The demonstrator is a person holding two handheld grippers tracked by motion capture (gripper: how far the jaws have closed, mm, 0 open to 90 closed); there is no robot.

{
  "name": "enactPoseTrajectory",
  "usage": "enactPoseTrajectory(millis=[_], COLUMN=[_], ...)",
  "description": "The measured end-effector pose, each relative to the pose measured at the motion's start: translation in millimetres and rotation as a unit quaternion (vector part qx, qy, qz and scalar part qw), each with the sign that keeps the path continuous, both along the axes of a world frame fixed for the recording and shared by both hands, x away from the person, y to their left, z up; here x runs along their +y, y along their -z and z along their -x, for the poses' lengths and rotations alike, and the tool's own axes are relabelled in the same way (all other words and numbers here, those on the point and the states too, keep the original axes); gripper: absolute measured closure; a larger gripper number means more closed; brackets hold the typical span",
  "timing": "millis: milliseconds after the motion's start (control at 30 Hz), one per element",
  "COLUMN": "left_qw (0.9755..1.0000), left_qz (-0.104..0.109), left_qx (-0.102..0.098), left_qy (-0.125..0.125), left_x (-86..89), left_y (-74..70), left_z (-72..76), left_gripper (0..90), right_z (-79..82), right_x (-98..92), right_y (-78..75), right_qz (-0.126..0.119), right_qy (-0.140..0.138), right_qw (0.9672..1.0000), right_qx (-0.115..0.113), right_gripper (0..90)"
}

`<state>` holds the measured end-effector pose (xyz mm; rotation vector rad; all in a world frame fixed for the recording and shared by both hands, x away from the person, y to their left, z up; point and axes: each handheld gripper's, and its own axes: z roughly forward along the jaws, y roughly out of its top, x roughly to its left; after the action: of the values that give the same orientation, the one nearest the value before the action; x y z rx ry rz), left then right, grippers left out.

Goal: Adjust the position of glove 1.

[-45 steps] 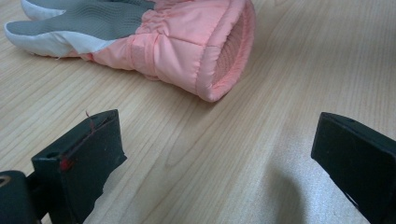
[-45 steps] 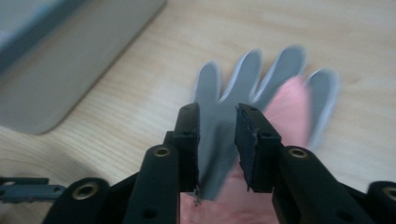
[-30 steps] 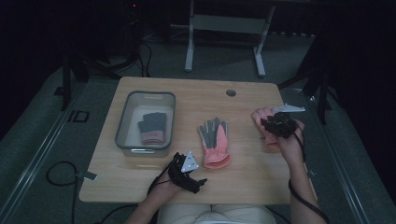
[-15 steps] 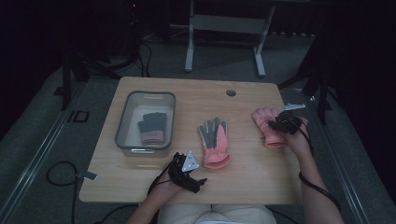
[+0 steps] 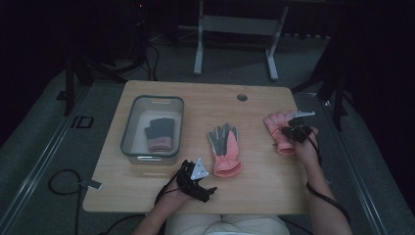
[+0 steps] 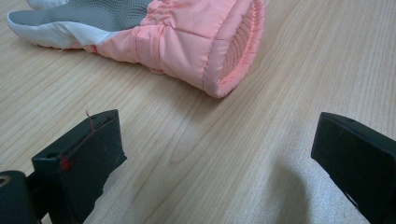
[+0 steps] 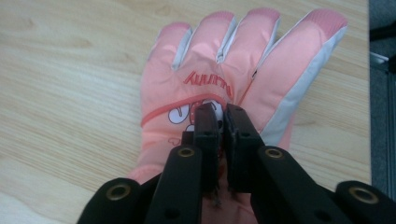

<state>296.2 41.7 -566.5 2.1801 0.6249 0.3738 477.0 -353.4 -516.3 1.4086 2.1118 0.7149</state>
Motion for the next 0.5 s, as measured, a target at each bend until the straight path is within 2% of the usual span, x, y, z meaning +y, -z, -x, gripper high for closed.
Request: enactPoseTrajectory(millis=[67, 167, 267, 333, 500], left_qw=[1.0000, 1.0000, 1.0000, 1.0000, 1.0000], left_qz=[0.001, -0.001, -0.003, -0.003, -0.001], left_qx=[0.001, 0.001, -0.001, -0.003, -0.002], left_qy=[0.000, 0.000, 0.000, 0.000, 0.004], left_x=[-0.1, -0.4, -0.5, -0.6, -0.3], left_y=[0.1, 0.2, 0.1, 0.1, 0.0], left_z=[-0.1, -0.2, 0.1, 0.4, 0.4], left_gripper=[1.8, 1.8, 1.8, 1.8, 1.8], right_z=[5.3, 17.9, 37.6, 48.4, 73.7], right_x=[3.3, 8.3, 20.8, 28.6, 47.5], right_y=[-11.3, -30.7, -52.6, -62.0, -70.5], right_qz=[-0.003, -0.036, -0.055, -0.067, -0.075], right_qy=[0.018, 0.028, 0.018, 0.008, -0.002], right_qw=[0.9998, 0.9989, 0.9978, 0.9972, 0.9964], right_qx=[-0.002, -0.015, -0.032, -0.034, -0.040], right_gripper=[85.5, 85.6, 85.7, 85.7, 85.7])
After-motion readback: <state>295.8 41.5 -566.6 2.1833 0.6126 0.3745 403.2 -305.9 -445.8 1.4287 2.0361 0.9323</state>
